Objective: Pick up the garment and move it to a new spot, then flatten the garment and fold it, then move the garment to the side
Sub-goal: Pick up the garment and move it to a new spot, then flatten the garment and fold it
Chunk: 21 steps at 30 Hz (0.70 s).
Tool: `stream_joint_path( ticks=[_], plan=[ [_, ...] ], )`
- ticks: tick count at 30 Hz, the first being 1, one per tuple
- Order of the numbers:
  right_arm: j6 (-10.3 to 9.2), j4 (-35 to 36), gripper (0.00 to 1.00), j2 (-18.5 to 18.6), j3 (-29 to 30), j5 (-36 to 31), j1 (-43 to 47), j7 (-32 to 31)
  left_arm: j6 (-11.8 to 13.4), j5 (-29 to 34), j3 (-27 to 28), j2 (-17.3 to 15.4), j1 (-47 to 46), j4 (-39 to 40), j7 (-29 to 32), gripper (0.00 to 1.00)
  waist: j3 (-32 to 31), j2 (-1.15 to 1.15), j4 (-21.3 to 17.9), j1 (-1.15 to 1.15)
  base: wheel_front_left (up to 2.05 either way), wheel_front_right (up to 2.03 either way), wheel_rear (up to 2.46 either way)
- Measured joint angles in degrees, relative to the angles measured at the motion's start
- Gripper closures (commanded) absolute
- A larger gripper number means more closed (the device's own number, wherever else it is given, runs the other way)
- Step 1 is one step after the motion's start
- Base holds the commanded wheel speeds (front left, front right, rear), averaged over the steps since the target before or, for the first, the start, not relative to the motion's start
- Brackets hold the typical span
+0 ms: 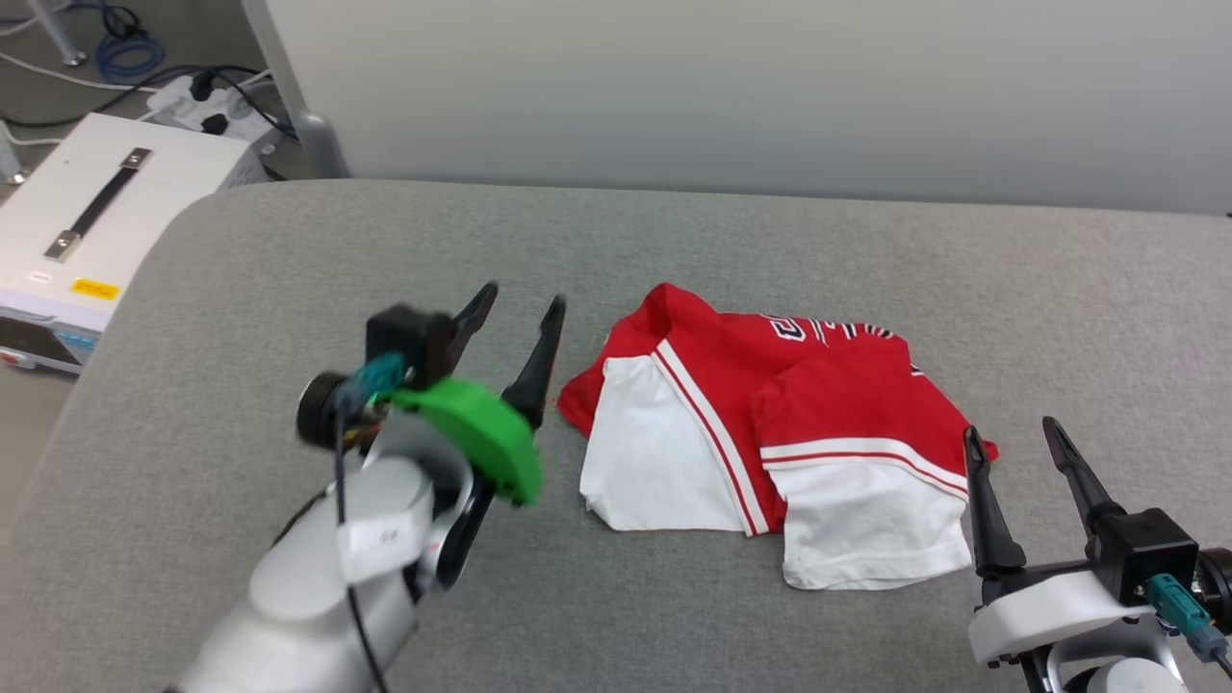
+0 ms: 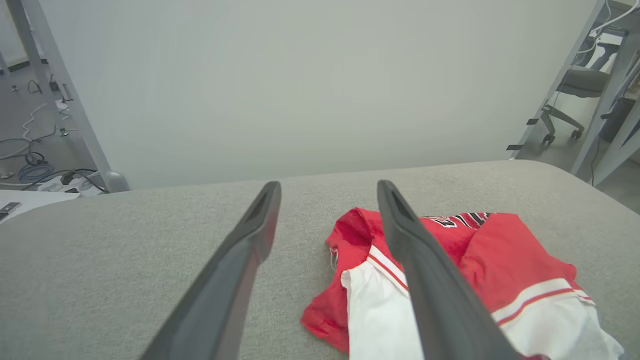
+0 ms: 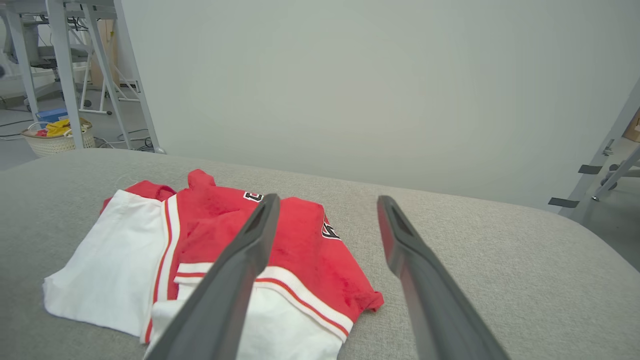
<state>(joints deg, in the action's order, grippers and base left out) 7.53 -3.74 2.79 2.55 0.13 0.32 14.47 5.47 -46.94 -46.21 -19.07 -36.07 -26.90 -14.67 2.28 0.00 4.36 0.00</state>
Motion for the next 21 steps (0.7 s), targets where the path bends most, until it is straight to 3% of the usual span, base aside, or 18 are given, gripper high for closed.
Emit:
stream_joint_path(
  ticks=[7, 13, 21],
  plan=[
    [0.0, 0.57, 0.0, 0.0, -0.21, -0.48, 1.72, 0.0, 2.68, 7.44, 9.16, -2.35, 15.63, 12.5, 0.01, 0.0, -1.75, 0.0, 1.54, 0.0, 0.0, 0.0, 0.0],
    [0.0, 0.82, 0.0, -0.01, -1.22, -0.49, 2.27, 0.0, 3.32, 15.41, 16.92, 0.49, 24.19, 19.54, 0.02, 0.0, -2.45, 0.0, 1.41, 0.0, 0.0, 0.0, 0.0],
    [0.0, 1.41, 0.0, 0.01, -1.6, -0.48, 3.16, 0.0, -0.68, 21.97, 24.75, 6.27, 31.97, 22.3, 0.01, 0.0, -2.55, 0.0, 0.64, 0.0, 0.0, 0.0, 0.0]
  ],
)
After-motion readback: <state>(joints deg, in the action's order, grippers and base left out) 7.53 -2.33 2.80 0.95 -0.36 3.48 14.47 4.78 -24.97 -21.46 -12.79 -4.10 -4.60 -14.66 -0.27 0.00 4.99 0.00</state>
